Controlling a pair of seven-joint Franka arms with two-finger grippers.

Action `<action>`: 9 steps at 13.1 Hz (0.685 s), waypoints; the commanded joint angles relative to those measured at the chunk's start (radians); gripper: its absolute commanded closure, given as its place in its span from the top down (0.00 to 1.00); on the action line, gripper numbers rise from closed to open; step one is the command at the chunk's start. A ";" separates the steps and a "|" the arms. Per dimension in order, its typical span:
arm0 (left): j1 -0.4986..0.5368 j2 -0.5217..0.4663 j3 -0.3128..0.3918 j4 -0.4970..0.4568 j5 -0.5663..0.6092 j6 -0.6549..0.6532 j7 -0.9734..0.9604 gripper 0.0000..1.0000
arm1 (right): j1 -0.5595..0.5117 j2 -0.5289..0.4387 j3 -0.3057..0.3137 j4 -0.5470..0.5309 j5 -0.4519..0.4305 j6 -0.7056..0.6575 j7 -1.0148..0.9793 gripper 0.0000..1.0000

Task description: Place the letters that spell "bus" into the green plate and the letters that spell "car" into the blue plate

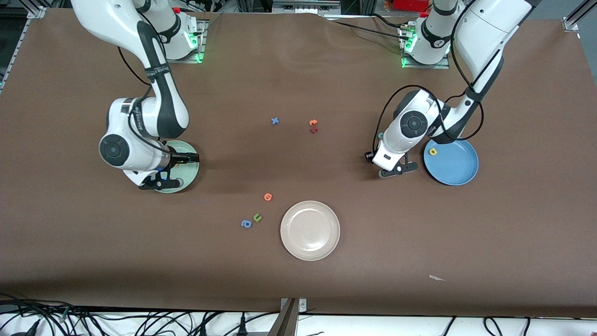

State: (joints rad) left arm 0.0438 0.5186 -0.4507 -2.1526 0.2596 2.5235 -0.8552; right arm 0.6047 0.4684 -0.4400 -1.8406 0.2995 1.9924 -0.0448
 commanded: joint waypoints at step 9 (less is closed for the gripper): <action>-0.009 -0.012 0.000 -0.010 0.029 0.001 -0.044 0.00 | -0.079 -0.092 0.033 0.469 -0.159 -0.500 0.057 1.00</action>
State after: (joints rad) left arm 0.0394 0.5171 -0.4523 -2.1526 0.2596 2.5236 -0.8718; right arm 0.5974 0.4254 -0.5040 -1.4083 0.2150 1.5264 -0.0347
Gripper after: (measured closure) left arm 0.815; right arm 0.000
